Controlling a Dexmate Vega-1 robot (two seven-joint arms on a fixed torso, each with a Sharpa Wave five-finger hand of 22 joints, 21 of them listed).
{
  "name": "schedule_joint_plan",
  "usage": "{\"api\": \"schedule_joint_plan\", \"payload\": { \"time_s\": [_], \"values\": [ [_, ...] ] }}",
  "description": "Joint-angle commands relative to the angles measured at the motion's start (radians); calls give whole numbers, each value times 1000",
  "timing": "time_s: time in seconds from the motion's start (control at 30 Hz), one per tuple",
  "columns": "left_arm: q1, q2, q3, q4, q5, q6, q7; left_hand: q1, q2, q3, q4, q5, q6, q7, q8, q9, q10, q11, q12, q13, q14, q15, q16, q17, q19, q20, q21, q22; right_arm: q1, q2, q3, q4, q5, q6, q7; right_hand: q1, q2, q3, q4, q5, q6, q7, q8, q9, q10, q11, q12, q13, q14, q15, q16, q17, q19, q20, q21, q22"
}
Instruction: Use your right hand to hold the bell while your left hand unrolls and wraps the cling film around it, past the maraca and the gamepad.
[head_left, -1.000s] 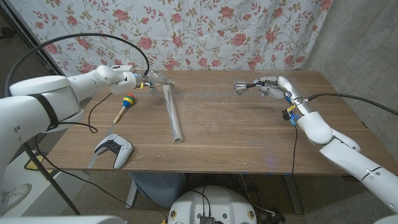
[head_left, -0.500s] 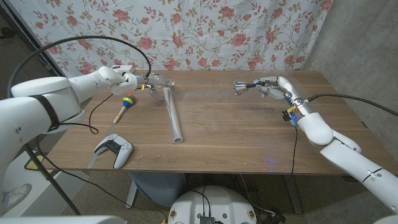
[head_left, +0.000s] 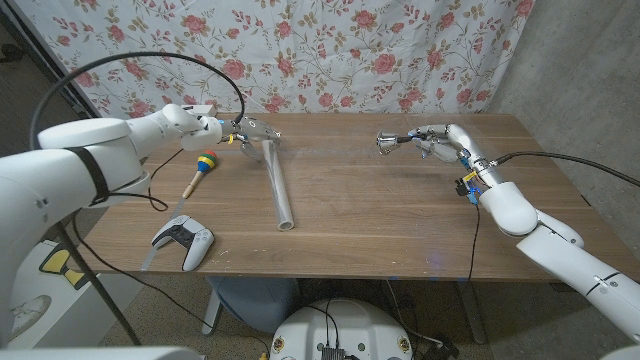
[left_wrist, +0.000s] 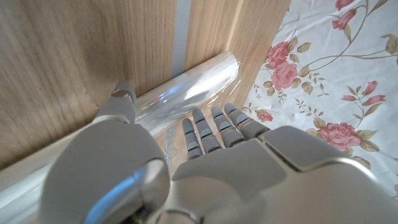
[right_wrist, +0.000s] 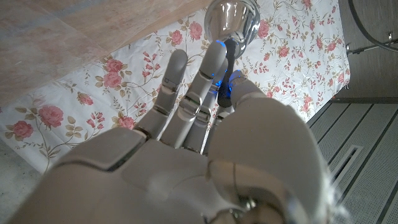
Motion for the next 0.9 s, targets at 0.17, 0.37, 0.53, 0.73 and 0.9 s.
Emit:
{"api": "schedule_joint_plan", "payload": {
  "time_s": [0.17, 0.37, 0.53, 0.73, 0.9],
  "values": [
    [-13, -51, 61, 70, -48, 37, 9, -5, 5, -1, -1, 2, -7, -2, 9, 4, -1, 3, 10, 7, 9, 0, -5, 4, 11, -1, 2, 3, 6, 5, -5, -9, -9, -16, -4, -7, 0, 9, -3, 9, 8, -1, 0, 4, 7, -7, -5, 3, 12, 1, -6, 4, -5, -153, 5, 3],
    [-12, -65, 78, 78, -64, 55, -13, -6, 5, -2, -1, 1, -9, -1, 12, 5, -7, 2, 9, 9, 6, 2, -9, 5, 11, 0, 1, 3, 5, 6, -5, -11, -12, -20, -8, -6, 0, 10, -4, 9, 9, 1, 0, 4, 7, -7, -6, 2, 12, 1, -8, 4, -5, -153, 6, 3],
    [-7, -75, 83, 84, -86, 68, -35, -7, 3, -3, -1, 1, -11, 0, 14, 5, -9, 4, 9, 10, 7, 2, -10, 6, 15, -1, 2, 4, 4, 4, -7, -12, -12, -23, -7, -6, 0, 11, -4, 9, 8, 0, 0, 4, 8, -7, -6, 3, 13, 1, -8, 4, -5, -153, 6, 3],
    [-5, -80, 92, 85, -101, 77, -45, -2, 1, -2, -5, 1, -3, 1, 22, 6, -6, 7, 12, 12, 10, -2, -13, 4, 35, -7, 8, 3, 2, 6, -6, -14, -13, -25, -12, -7, 0, 11, -3, 8, 8, 0, -1, 4, 6, -7, -7, 5, 15, 1, -8, 6, -5, -152, 7, 3],
    [-6, -81, 106, 84, -95, 80, -35, -1, 1, -2, -5, 1, -3, 4, 25, 6, -7, 6, 12, 13, 13, -2, -14, 4, 41, -7, 9, 3, -2, 6, -3, -16, -13, -28, -16, -7, -1, 12, -4, 8, 9, 0, -1, 4, 8, -7, -7, 5, 13, 1, -10, 5, -5, -152, 7, 3]
  ]
}}
